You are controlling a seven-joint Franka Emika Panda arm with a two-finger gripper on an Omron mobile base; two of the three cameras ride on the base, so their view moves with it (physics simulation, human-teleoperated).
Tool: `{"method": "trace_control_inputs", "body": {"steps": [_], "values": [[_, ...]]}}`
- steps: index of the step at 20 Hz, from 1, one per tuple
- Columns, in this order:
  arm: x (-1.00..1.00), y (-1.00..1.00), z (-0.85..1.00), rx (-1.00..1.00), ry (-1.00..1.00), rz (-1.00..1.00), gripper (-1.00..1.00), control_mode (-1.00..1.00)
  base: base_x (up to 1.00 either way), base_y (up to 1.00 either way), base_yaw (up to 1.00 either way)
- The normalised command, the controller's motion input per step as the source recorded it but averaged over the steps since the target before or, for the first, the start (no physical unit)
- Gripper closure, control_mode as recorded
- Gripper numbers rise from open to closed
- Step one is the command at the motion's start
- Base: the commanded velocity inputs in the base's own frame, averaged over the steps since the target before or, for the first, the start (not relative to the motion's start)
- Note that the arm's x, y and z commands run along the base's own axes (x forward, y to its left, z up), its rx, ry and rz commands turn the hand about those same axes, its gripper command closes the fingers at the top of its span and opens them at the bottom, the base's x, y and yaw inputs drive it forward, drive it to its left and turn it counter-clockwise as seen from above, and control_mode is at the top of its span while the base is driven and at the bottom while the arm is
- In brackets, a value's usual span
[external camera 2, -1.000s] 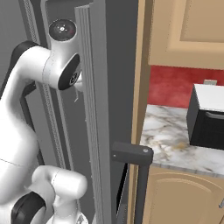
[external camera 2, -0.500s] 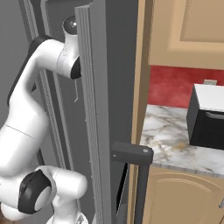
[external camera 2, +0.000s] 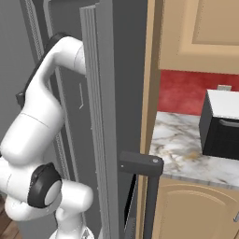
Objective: Open the freezer door, pick up the ice cube tray from the freezer, and place it on the dining counter.
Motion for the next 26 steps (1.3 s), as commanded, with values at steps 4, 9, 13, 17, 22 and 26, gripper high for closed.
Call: {"method": "trace_control_inputs", "body": {"steps": [4, 9, 13, 17, 22, 26], "values": [[0.17, -0.07, -0.25, 0.00, 0.00, -0.02, -1.00, -1.00, 0.00, 0.00, 0.00], [0.32, -0.18, -0.12, 0.01, 0.00, 0.00, -1.00, -1.00, 0.00, 0.00, 0.00], [0.46, -0.14, 0.00, 0.01, 0.00, 0.00, -1.00, -1.00, 0.00, 0.00, 0.00], [0.38, 0.00, 0.00, 0.00, 0.01, 0.00, -1.00, -1.00, 0.00, 0.00, 0.00], [0.23, 0.00, 0.00, 0.00, 0.01, 0.00, -1.00, -1.00, 0.00, 0.00, 0.00], [0.23, -0.03, -0.01, 0.00, 0.00, 0.00, -1.00, -1.00, 0.00, 0.00, 0.00]]}}
